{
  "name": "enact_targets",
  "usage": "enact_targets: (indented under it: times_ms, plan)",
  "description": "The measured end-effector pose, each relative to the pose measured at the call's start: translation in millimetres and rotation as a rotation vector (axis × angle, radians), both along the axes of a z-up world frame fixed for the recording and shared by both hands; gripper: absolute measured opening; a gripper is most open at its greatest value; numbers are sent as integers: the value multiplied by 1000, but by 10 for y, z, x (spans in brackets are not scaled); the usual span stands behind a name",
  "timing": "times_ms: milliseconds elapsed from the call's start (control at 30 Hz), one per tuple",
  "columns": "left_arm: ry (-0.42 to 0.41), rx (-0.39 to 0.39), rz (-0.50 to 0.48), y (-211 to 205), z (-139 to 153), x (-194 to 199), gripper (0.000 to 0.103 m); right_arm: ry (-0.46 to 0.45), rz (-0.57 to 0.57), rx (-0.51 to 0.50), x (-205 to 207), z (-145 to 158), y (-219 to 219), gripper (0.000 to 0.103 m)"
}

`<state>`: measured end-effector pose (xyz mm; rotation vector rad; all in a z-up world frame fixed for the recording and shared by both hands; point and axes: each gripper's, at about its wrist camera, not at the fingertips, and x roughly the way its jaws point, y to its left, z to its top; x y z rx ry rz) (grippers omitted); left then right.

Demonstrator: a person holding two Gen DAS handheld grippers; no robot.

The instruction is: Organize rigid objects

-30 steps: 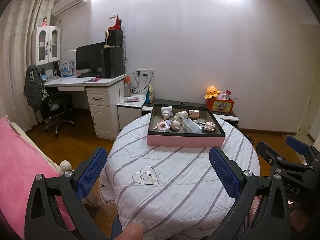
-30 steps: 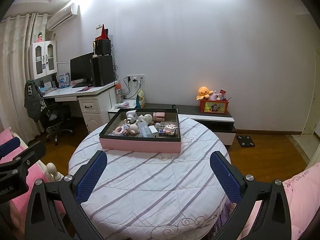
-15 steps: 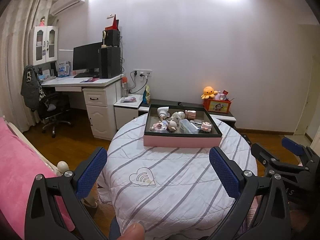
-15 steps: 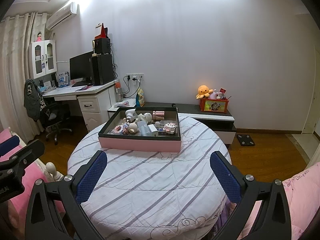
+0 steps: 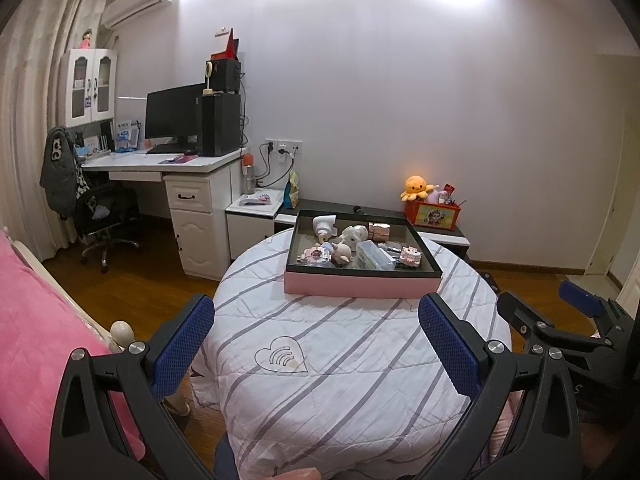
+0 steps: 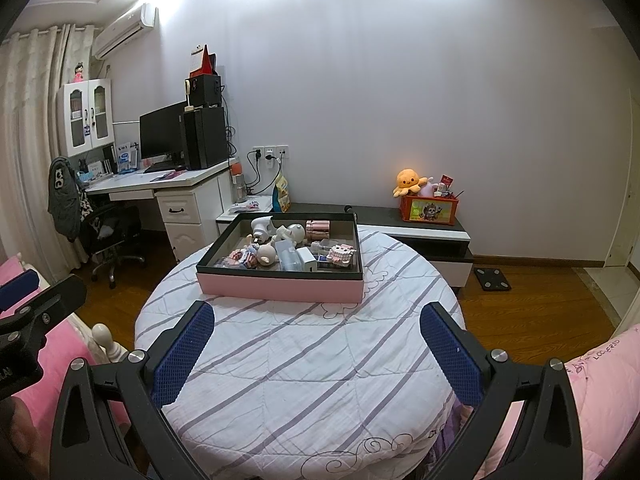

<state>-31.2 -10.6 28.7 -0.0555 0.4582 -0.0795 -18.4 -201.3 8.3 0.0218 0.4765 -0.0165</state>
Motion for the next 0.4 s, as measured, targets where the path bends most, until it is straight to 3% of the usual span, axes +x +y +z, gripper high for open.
enact_targets:
  times_ms: [400]
  plan:
    - [-24, -9, -10, -40, 9, -7, 103, -1, 2, 1, 9, -4, 12, 103]
